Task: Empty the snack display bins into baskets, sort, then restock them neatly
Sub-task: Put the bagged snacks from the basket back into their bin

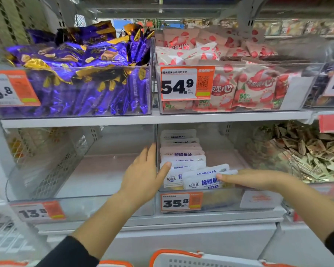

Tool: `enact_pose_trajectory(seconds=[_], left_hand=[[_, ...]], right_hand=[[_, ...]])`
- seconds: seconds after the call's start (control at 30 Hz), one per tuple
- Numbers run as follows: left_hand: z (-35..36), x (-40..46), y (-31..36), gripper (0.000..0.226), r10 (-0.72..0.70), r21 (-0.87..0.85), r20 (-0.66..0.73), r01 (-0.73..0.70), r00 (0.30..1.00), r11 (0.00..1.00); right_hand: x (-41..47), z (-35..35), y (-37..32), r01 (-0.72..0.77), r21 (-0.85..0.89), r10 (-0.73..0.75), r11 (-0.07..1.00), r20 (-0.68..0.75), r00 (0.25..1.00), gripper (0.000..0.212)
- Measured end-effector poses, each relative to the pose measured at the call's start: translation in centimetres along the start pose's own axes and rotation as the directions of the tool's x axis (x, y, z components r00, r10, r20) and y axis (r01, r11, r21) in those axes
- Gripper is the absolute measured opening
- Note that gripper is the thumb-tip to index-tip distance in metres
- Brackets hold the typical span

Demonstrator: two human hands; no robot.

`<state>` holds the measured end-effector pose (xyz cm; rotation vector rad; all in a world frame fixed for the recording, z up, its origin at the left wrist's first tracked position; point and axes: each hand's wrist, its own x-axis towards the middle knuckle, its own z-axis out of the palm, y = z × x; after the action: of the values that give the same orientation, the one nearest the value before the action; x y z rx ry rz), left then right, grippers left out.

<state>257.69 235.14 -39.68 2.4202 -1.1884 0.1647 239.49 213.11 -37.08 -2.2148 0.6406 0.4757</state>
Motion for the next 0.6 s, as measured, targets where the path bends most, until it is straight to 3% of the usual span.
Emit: enact_pose_trajectory(seconds=[0.1, 0.3, 0.43, 0.53, 0.6], left_hand=[[1.4, -1.0, -0.2, 0.073, -0.14, -0.163, 0.087, 0.152, 0.986, 0.975], [1.2, -1.2, 0.2, 0.073, -0.193, -0.118, 0.11, 0.206, 0.975, 0.971], [1.4, -1.3, 0.1, 0.071, -0.189, -0.086, 0.105, 0.198, 0.976, 0.976], [1.6, -1.1, 0.1, 0.071, -0.198, -0.095, 0.097, 0.207, 0.975, 0.974], [1.5, -1.2, 0.2, 0.074, -0.204, -0.118, 0.113, 0.217, 0.972, 0.969]], right_hand=[[1.3, 1.3, -1.4, -0.054, -0.075, 0.053, 0.996, -0.005, 0.999, 0.065], [2.6, 2.8, -3.6, -0.054, -0.057, 0.057, 0.997, 0.05, 0.997, 0.084], [2.9, 2.4, -2.4, 0.007, 0.108, 0.002, 0.994, -0.087, 0.996, 0.06], [2.9, 2.8, -2.8, 0.003, 0.105, 0.004, 0.994, -0.066, 0.998, 0.039], [2.5, 2.5, -3.3, -0.033, 0.16, 0.038, 0.987, -0.031, 0.999, 0.05]])
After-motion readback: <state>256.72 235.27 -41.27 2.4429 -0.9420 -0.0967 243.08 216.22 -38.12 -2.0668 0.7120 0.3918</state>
